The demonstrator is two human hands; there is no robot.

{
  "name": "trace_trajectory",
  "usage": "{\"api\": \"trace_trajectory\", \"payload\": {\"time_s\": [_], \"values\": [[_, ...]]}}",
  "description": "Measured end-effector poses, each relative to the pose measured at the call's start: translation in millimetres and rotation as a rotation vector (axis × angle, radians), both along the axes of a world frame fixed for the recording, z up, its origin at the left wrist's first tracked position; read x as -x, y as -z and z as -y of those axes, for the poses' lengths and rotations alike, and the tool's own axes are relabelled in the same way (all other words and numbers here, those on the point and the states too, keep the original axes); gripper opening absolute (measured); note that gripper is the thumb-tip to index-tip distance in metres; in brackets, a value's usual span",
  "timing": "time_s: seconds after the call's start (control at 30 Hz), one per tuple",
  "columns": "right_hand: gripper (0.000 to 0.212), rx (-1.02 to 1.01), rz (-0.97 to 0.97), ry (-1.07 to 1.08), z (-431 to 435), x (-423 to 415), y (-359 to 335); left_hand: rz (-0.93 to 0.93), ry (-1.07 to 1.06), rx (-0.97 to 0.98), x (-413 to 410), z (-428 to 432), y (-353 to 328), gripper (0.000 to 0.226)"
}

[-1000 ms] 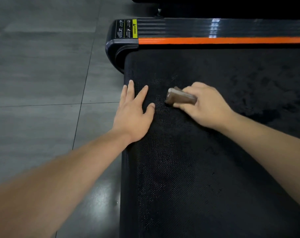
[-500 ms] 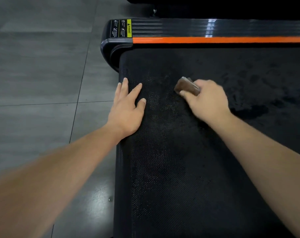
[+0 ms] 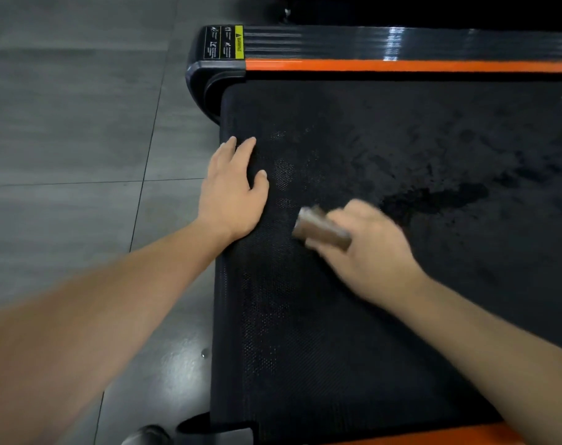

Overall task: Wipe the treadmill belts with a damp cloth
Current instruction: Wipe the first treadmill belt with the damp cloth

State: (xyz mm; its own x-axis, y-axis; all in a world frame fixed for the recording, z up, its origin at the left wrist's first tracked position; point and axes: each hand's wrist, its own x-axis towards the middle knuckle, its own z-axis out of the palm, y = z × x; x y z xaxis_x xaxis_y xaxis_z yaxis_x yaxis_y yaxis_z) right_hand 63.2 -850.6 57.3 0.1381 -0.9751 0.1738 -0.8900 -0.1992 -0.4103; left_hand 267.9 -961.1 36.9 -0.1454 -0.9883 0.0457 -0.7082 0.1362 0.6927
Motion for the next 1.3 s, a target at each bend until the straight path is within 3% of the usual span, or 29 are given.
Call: {"api": "trace_trajectory", "payload": {"time_s": [0.1, 0.17, 0.27, 0.4, 0.47, 0.63, 0.8, 0.87, 0.97, 1.03, 1.17, 1.23, 1.3], "values": [[0.039, -0.003, -0.041, -0.094, -14, 10, 0, 0.054, 0.024, 0.084, 1, -6, -6, 0.039], [0.036, 0.039, -0.127, 0.059, 16, 27, -4, 0.071, 0.039, 0.038, 5, -10, -12, 0.036], [0.035, 0.0, -0.087, 0.19, 22, 30, -3, 0.182, 0.095, -0.047, 14, -23, -12, 0.044], [0.039, -0.092, 0.04, -0.153, -57, -3, -5, 0.289, 0.12, -0.001, 16, -35, 0, 0.053], [0.04, -0.078, -0.002, -0.215, -56, 6, -3, 0.299, 0.11, 0.013, 16, -37, 0, 0.052], [0.034, 0.003, -0.026, 0.115, -16, 28, -3, 0.317, 0.115, 0.019, 17, -40, -2, 0.051], [0.035, -0.068, -0.041, -0.298, -83, 8, 0, 0.345, 0.113, 0.029, 18, -40, -2, 0.051], [0.036, -0.003, -0.124, -0.227, -60, 28, 0, 0.354, 0.111, 0.026, 18, -40, -1, 0.051], [0.037, 0.043, -0.135, 0.124, -21, 64, -5, 0.37, 0.119, 0.028, 19, -41, -1, 0.052], [0.037, 0.081, -0.11, 0.108, -32, 60, -1, 0.39, 0.151, 0.092, 19, -42, 0, 0.051], [0.038, 0.008, -0.08, -0.183, -77, 39, 2, 0.431, 0.247, 0.17, 21, -43, -1, 0.052], [0.038, 0.072, -0.17, -0.124, -49, 54, 2, 0.442, 0.243, 0.144, 21, -42, -1, 0.053], [0.039, 0.097, -0.182, 0.089, -11, 75, -5, 0.457, 0.243, 0.138, 22, -41, 0, 0.054]]}}
